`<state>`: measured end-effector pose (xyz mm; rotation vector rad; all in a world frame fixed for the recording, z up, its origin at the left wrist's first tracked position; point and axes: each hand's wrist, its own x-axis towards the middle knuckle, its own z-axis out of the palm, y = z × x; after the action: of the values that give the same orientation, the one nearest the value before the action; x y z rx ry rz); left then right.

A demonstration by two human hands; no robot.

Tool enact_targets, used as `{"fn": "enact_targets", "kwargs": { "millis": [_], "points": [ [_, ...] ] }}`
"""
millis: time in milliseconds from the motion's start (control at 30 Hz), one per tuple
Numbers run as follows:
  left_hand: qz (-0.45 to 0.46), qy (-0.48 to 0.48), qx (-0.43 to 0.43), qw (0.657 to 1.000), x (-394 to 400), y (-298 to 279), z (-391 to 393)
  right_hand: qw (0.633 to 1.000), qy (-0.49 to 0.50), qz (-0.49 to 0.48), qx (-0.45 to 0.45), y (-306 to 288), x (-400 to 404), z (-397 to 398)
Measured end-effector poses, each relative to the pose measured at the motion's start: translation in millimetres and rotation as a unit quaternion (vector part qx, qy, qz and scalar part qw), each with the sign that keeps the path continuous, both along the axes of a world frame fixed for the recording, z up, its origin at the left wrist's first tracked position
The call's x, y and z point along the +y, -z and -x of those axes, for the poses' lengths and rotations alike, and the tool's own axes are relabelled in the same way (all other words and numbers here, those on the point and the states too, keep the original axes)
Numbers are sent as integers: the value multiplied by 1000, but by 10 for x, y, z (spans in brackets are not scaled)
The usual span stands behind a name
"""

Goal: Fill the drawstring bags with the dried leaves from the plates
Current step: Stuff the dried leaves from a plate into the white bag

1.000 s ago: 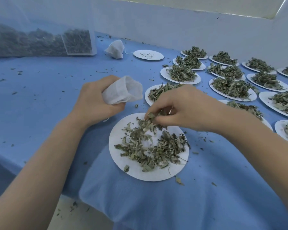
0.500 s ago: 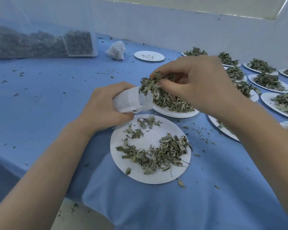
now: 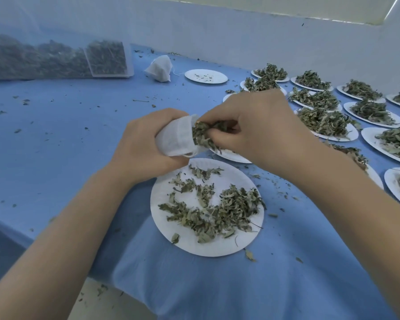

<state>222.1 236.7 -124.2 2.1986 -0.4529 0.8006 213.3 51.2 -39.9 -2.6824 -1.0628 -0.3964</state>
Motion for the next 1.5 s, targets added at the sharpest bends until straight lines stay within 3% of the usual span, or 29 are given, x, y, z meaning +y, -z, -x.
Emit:
{"fn": "enact_targets", "kwargs": {
  "millis": [167,267,400,500,600,667,767,967,1133,1300,1367,1500],
  "points": [
    [-23,0,-45,999,-61,-12,24,999,27,-6,31,-7,105,-22],
    [-22,-1,-36,999,-55,-23,28,990,-5,-64,122,-25,93,-9],
    [-21,10,-22,999,-55,-33,35,972,-65,-56,217,-101,-24,4],
    [-3,14,-20,1000,-71,-30,35,986,-45,-72,147,-68,2,2],
    [19,30,-29,999,-78,-9,25,999,-23,37,19,20,138,10],
    [33,42,-44,998,-78,4,16,995,-29,91,-11,45,212,5],
    [31,59,-58,996,-99,17,10,993,-67,99,16,34,240,-2],
    [-2,66,-38,997,-77,-2,18,969,-131,119,171,-5,119,-88],
    [19,32,-3,999,-49,-15,52,986,-106,-94,88,80,60,-85],
    [0,15,-33,999,-106,-41,69,997,-39,-63,-21,172,149,-101],
    [-12,14,-45,999,-133,-47,66,998,-37,-47,-12,178,209,-96],
    [-32,-5,-66,997,-87,-55,108,987,-98,-80,101,99,159,-43]
  ]
}}
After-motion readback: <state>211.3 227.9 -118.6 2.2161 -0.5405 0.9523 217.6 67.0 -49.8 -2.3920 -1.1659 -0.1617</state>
